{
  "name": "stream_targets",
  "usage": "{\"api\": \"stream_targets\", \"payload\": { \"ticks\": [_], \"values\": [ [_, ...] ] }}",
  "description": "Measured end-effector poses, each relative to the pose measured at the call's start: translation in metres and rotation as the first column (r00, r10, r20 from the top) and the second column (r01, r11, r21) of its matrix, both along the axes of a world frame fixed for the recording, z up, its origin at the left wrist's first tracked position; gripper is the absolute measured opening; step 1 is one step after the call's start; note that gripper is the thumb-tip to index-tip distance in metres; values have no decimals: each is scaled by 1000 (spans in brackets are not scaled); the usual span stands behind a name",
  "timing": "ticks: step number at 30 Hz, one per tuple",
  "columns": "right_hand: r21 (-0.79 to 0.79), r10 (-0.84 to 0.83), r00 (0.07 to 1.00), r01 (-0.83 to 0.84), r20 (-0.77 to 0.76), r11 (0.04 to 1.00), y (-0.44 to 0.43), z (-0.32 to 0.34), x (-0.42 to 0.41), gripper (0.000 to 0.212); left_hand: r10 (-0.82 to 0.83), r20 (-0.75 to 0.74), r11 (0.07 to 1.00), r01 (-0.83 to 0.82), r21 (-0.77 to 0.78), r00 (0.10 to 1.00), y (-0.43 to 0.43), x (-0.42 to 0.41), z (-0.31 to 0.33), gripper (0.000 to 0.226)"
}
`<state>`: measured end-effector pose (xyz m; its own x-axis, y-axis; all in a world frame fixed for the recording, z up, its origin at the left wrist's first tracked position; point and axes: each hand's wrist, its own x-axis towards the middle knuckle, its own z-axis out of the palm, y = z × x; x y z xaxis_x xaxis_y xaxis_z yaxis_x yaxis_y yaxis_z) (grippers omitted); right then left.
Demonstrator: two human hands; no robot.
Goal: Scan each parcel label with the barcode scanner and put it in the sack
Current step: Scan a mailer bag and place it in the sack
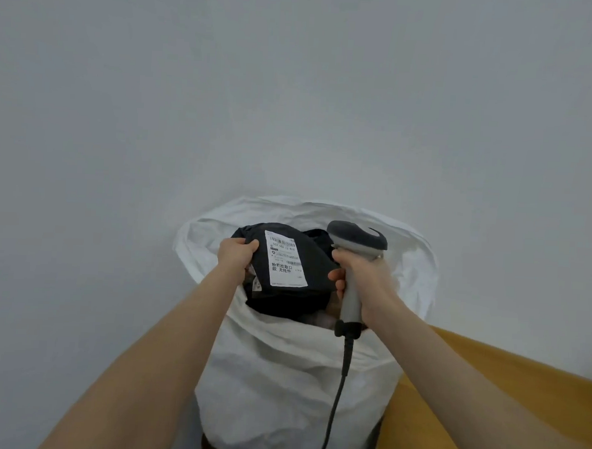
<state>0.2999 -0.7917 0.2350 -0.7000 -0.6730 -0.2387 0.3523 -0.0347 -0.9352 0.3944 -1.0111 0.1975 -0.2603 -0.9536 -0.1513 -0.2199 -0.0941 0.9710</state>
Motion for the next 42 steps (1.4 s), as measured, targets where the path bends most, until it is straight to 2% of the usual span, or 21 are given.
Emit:
{"api": "stream_targets", "payload": {
  "ticks": [4,6,7,8,9,10,12,14,15,17,19,20,23,26,30,33,38,42],
  "values": [
    [-10,-3,1000,3,-14,1000,-29,-15,-24,3,2,92,999,2,-45,996,-55,-25,-19,11],
    [-15,-1,1000,0,-11,1000,-41,-22,-37,3,35,217,990,-4,-143,976,-67,-35,-19,46],
    [-4,-8,1000,8,-2,1000,-46,-27,-43,4,21,363,974,63,-217,931,-68,-39,-21,64],
    [15,-20,1000,20,6,1000,-50,-33,-47,5,8,556,937,188,-294,831,-67,-44,-26,79],
    [37,-30,999,30,14,999,-54,-37,-50,7,20,724,877,335,-343,689,-62,-47,-31,87],
    [58,-36,999,35,21,998,-58,-40,-51,9,15,818,803,480,-352,575,-56,-52,-36,90],
    [86,-42,999,40,28,996,-66,-44,-53,10,-137,895,680,698,-227,425,-46,-66,-47,87],
    [88,-59,997,55,43,995,-74,-46,-53,10,-286,922,607,794,-34,259,-44,-73,-63,83],
    [88,-67,997,62,45,994,-76,-46,-52,10,-307,931,603,797,29,198,-46,-73,-70,80],
    [91,-79,996,75,42,993,-76,-46,-50,9,-277,950,625,778,62,147,-55,-72,-79,78],
    [99,-110,992,104,55,990,-71,-48,-49,11,-226,957,638,770,3,183,-63,-75,-78,77],
    [104,-132,989,125,67,987,-66,-51,-48,12,-209,949,630,775,-55,237,-63,-79,-74,75],
    [104,-189,979,180,82,978,-45,-55,-39,6,-136,869,568,756,-326,476,-43,-91,-58,59],
    [103,-265,961,256,80,961,-15,-55,-31,9,-88,767,437,717,-543,635,-6,-109,-39,44],
    [112,-424,901,414,87,903,43,-53,-31,8,-199,648,232,678,-698,735,64,-137,-18,31],
    [117,-539,837,528,97,841,97,-55,-36,7,-322,637,111,696,-709,700,126,-161,-8,31],
    [128,-692,711,680,124,722,198,-64,-46,10,-396,769,-30,830,-557,502,241,-202,-19,40],
    [130,-772,615,762,163,634,297,-77,-58,10,-444,810,-153,859,-489,382,351,-233,-38,42]
  ]
}}
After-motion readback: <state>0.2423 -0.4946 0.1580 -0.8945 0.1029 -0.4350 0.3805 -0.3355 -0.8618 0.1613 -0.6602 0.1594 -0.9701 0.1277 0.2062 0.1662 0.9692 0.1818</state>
